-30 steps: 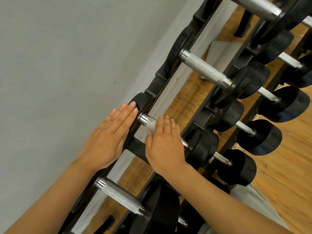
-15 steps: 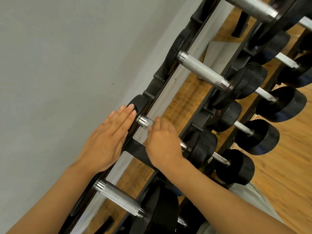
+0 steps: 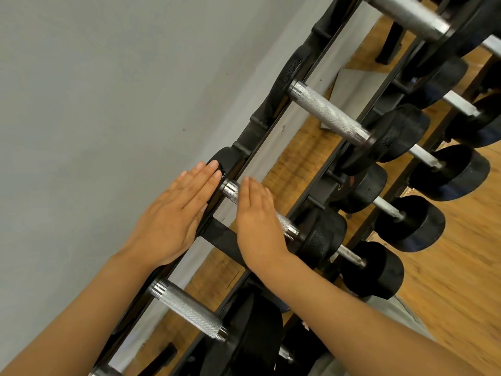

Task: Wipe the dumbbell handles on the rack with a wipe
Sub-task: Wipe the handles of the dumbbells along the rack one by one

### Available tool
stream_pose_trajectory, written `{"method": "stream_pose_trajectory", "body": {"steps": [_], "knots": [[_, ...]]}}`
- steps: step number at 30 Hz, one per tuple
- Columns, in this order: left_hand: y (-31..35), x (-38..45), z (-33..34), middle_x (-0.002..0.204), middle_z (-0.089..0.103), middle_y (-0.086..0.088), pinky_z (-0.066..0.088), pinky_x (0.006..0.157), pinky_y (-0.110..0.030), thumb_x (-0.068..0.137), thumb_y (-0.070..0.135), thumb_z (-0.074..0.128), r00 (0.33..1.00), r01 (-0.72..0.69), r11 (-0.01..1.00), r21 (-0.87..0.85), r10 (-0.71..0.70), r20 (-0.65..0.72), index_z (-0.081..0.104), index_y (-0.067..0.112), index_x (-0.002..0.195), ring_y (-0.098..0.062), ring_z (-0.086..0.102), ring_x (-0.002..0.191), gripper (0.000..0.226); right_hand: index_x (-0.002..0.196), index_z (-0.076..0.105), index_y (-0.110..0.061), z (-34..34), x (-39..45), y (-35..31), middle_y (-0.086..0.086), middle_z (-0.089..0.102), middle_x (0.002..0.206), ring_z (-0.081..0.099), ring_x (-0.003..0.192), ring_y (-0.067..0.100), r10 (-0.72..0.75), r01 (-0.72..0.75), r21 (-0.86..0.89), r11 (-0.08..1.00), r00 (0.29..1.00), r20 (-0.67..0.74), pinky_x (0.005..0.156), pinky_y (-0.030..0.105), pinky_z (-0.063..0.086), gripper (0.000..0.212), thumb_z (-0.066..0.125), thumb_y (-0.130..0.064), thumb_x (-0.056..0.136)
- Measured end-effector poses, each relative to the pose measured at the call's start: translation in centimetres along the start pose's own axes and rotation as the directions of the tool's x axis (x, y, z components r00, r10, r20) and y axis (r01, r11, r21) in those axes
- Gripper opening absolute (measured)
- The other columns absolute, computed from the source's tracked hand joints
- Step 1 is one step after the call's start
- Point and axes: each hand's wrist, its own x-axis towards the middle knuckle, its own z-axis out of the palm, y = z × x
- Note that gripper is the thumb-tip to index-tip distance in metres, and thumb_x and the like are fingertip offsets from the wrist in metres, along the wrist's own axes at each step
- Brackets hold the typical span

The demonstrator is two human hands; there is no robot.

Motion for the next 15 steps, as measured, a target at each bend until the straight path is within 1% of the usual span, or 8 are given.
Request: {"method": "stream_pose_trajectory", "body": {"steps": [2,3,4,6,9,11,13,15], "knots": [[0.0,0.0,0.1,0.162,0.024,-0.014,0.014,0.124,-0.038,0.102,0.012,0.031,1.0,-0.004,1.0,0.005,0.004,-0.005,0.027,0.002,0.153,-0.023,0.017,0.151,0.052,0.147,0.026,0.009,-0.8,0.8,0.5,0.029,0.032,0.151,0.032,0.142,0.037,-0.103,0.102,0.036,0.994,0.994,0.042,0.116,0.037,0.013,0.076,0.063,0.014,0.081],[-0.1,-0.1,0.1,0.162,0.024,-0.013,0.015,0.124,-0.038,0.103,0.012,0.031,1.0,-0.004,1.0,0.002,0.004,-0.009,0.027,0.003,0.153,-0.023,0.017,0.151,0.051,0.15,0.021,0.003,-1.2,0.8,1.0,0.023,0.026,0.156,0.028,0.144,0.033,-0.127,0.121,0.077,0.99,0.988,0.088,0.117,0.033,0.012,0.074,0.059,0.01,0.088],[-0.1,-0.1,0.2,0.162,0.024,-0.012,0.015,0.124,-0.039,0.104,0.013,0.031,1.0,-0.004,1.0,0.0,0.004,-0.014,0.027,0.004,0.153,-0.023,0.018,0.151,0.05,0.151,0.022,0.0,-1.6,0.5,1.5,0.019,0.028,0.156,0.031,0.143,0.032,-0.124,0.114,0.123,0.986,0.989,0.08,0.117,0.034,0.02,0.069,0.057,0.004,0.092],[-0.2,-0.1,0.3,0.162,0.024,-0.011,0.017,0.123,-0.041,0.104,0.013,0.031,1.0,-0.004,1.0,0.006,0.004,-0.027,0.027,0.005,0.153,-0.024,0.02,0.151,0.05,0.151,0.028,-0.005,-2.3,0.0,2.2,0.014,0.035,0.154,0.042,0.136,0.029,-0.078,0.067,0.179,0.982,0.995,0.058,0.109,0.035,0.037,0.057,0.051,-0.01,0.1],[-0.2,-0.2,0.6,0.162,0.025,-0.01,0.019,0.123,-0.042,0.103,0.01,0.036,0.999,0.011,1.0,0.025,-0.01,-0.048,0.028,0.005,0.153,-0.024,0.021,0.15,0.051,0.15,0.031,-0.01,-3.0,0.0,2.6,0.012,0.045,0.147,0.049,0.128,0.024,-0.038,0.011,0.22,0.975,0.992,0.119,0.101,0.031,0.042,0.049,0.044,-0.018,0.104],[0.1,-0.4,0.6,0.162,0.024,-0.009,0.019,0.123,-0.041,0.103,0.01,0.037,0.998,0.026,0.999,0.04,-0.024,-0.06,0.028,0.006,0.153,-0.023,0.021,0.151,0.052,0.148,0.037,-0.011,-3.8,0.3,2.8,0.012,0.055,0.135,0.055,0.12,0.023,-0.018,-0.019,0.342,0.94,0.995,0.103,0.096,0.024,0.044,0.046,0.045,-0.016,0.103],[0.8,-0.6,0.7,0.162,0.023,-0.008,0.016,0.124,-0.038,0.105,0.016,0.033,0.995,0.078,0.996,0.046,-0.075,-0.065,0.027,0.008,0.154,-0.021,0.019,0.151,0.05,0.146,0.041,-0.012,-4.9,0.5,2.8,0.007,0.061,0.123,0.059,0.11,0.015,0.005,0.003,0.462,0.887,1.0,-0.016,0.091,0.018,0.046,0.045,0.047,-0.017,0.102],[2.0,-1.1,0.8,0.164,0.018,-0.007,0.014,0.124,-0.036,0.107,0.024,0.026,0.984,0.167,0.984,0.058,-0.163,-0.066,0.022,0.01,0.155,-0.018,0.015,0.152,0.051,0.148,0.036,-0.014,-5.5,0.9,2.5,-0.003,0.057,0.128,0.055,0.111,0.002,-0.011,0.077,0.537,0.84,0.992,-0.124,0.092,0.012,0.045,0.048,0.048,-0.017,0.102]]}}
